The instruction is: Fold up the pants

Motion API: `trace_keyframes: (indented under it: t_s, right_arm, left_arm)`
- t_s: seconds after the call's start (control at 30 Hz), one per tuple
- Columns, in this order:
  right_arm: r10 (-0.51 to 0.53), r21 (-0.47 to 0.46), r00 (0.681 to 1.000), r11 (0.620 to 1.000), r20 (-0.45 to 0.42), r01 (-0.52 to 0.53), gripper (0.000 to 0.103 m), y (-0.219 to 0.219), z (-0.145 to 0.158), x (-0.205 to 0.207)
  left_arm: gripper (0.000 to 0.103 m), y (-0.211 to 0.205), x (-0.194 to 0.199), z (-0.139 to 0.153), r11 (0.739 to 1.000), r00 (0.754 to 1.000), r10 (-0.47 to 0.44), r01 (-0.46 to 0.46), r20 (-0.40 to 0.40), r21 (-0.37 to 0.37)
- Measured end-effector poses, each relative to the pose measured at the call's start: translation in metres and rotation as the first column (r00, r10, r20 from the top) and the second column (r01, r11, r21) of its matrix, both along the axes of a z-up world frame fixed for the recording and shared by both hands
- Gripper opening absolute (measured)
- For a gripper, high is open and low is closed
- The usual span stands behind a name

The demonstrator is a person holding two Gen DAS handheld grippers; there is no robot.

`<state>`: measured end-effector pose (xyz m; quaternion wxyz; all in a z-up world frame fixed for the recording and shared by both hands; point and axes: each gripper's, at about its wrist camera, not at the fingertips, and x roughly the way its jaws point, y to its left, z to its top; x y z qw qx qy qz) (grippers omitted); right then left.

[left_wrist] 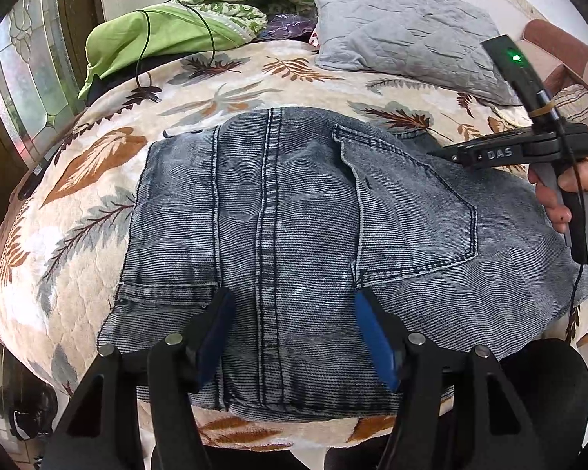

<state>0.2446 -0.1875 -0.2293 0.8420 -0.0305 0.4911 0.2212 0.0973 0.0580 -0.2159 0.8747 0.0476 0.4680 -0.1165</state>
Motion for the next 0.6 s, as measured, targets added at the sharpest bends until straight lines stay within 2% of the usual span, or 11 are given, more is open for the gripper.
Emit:
trace_keyframes:
  t_s: [0.07, 0.13, 0.27, 0.4, 0.6]
  right_arm:
    - [0.029, -0.042, 1.000, 0.999, -0.007, -0.029, 0.008, 0.006, -0.002, 0.002]
    - [0.043, -0.103, 0.999, 0.994, 0.018, -0.041, 0.005, 0.013, 0.003, 0.000]
    - [0.048, -0.173, 0.996, 0.984, 0.074, -0.034, 0.003, 0.022, 0.015, 0.000]
    - [0.001, -0.140, 0.993, 0.990, 0.116, 0.015, 0.003, 0.018, 0.026, 0.011]
    - [-0.137, -0.106, 0.986, 0.984, 0.090, 0.147, 0.002, 0.001, 0.004, 0.035]
  left_arm:
    - [0.065, 0.000, 0.000, 0.000, 1.000, 1.000, -0.001, 0.001, -0.001, 0.001]
    - [0.065, 0.000, 0.000, 0.000, 1.000, 1.000, 0.000, 0.000, 0.000, 0.001]
    - [0.065, 0.000, 0.001, 0.000, 1.000, 1.000, 0.006, -0.006, -0.004, 0.002]
    - [0.065, 0.000, 0.001, 0.001, 1.000, 1.000, 0.011, -0.011, -0.011, 0.004]
    - [0.065, -0.001, -0.001, 0.003, 1.000, 1.000, 0.024, -0.023, -0.018, 0.013]
